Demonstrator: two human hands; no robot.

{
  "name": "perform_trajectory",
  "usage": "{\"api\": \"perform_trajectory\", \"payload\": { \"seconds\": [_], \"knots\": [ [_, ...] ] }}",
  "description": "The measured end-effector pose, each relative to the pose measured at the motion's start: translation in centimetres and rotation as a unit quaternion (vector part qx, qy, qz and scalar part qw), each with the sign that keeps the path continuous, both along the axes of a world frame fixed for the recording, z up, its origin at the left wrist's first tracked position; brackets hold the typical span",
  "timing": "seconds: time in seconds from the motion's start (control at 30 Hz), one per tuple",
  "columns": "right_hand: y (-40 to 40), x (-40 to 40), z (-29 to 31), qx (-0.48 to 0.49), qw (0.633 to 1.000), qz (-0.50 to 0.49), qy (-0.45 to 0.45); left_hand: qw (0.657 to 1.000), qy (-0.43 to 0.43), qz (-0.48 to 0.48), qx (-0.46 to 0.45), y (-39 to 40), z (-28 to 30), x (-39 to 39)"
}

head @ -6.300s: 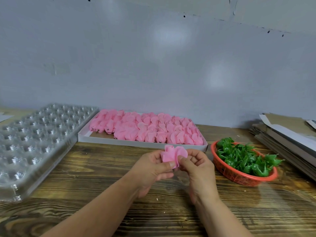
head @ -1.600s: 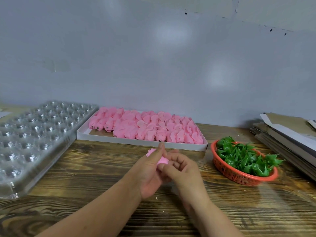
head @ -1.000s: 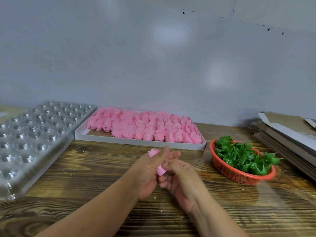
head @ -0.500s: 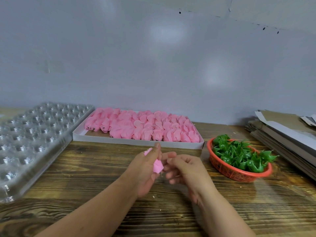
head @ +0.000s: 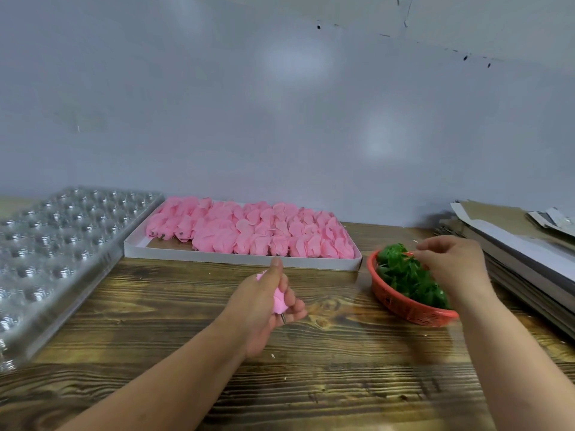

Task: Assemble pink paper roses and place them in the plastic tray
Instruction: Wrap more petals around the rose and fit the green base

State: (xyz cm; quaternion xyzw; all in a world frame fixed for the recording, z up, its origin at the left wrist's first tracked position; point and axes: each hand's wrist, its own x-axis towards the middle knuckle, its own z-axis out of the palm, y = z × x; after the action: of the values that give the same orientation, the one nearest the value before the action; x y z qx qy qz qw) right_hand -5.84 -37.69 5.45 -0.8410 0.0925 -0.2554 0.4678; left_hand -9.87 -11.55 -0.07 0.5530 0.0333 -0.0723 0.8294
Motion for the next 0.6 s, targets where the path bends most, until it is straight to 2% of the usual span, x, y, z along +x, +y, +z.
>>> {"api": "perform_trajectory", "payload": {
  "seconds": [0.2,0.33,0.43,0.53,0.6],
  "knots": [
    [-0.9,1.4,-0.5,-0.119,0.991,0.026,0.049,1.0,-0.004,-0.007,0.006,0.0,0.0,0.2],
    [0.0,2.3,-0.3,-0.251,0.964,0.055,0.064,1.0,-0.007,-0.005,0.013,0.2,0.0,0.3],
    [0.9,3.1,-0.1,-0.374,0.919,0.092,0.082,1.0,-0.002,0.001,0.019,0.1,-0.1,0.3],
    [1.6,4.4,0.0,-0.517,0.84,0.106,0.124,1.0,0.003,0.012,0.021,0.1,-0.3,0.3],
    [1.8,5.1,0.1,-0.56,0.806,0.111,0.158,1.0,0.007,0.016,0.018,0.1,-0.4,0.4]
  ]
}}
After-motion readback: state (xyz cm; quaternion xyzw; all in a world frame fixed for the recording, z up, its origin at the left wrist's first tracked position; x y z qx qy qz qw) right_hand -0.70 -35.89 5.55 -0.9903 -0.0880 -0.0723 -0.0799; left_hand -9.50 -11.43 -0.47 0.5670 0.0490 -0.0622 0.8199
